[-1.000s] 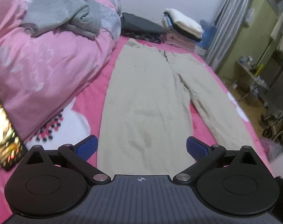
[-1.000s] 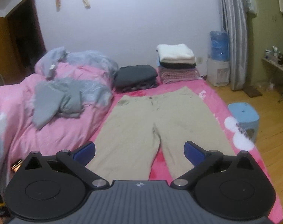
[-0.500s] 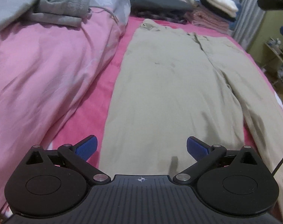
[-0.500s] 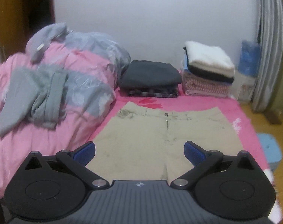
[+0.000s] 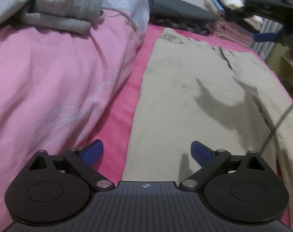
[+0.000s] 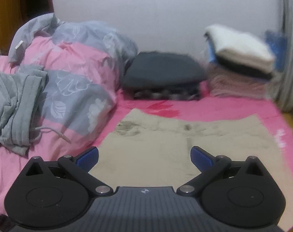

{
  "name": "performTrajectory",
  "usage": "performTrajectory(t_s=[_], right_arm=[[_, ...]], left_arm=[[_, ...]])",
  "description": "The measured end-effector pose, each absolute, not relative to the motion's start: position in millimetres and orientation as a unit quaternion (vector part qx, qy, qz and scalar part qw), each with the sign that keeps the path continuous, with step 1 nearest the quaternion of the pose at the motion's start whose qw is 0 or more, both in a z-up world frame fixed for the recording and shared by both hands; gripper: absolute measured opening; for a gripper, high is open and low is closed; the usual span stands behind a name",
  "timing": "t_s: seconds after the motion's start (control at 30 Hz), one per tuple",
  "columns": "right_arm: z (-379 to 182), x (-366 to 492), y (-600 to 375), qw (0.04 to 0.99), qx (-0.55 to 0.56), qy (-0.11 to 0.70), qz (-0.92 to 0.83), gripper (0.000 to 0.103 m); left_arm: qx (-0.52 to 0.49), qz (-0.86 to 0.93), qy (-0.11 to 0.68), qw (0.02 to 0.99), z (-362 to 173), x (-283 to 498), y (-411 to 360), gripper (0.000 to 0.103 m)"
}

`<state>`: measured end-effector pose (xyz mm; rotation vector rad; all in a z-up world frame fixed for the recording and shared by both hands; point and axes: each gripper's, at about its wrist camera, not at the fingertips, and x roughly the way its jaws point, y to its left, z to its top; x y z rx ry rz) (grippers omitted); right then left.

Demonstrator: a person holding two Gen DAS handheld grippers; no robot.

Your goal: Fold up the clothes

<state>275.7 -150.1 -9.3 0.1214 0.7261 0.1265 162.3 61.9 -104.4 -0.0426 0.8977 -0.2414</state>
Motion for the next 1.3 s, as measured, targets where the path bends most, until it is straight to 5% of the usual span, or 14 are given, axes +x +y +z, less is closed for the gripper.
performTrajectory(t_s=[0.07,0.4,0.47,0.73,1.0,1.17,1.3], right_arm=[[-21,301,-144,0.925,0.06,0.368,0.071,0.103],[-65,409,-89,0.894,0.015,0.439,0.092,0.095],[-73,421,-78,0.889,-0.002,0.45,0.087,0.089],[-104,449,-55,0.869,-0.022,0.49,0.063,0.083],[-111,443,-64,0.865,-0.014,0.494,0.084,0.067],[-104,434,-73,0.866,0.023,0.486,0.117,0.032],[-94,419,-83,0.874,0.028,0.464,0.14,0.017]], left_arm=[[-0.023,-0.115,0.426,0.897,-107,161,62,0.083],[-0.042,-0.106,0.394,0.912,-116,154,64,0.056],[-0.045,-0.11,0.387,0.914,-116,152,64,0.04],[-0.076,-0.136,0.372,0.915,-113,144,64,0.011],[-0.089,-0.211,0.327,0.917,-93,125,48,0.006],[-0.081,-0.255,0.308,0.913,-78,120,34,0.005],[-0.09,-0.287,0.305,0.904,-71,122,19,0.005]])
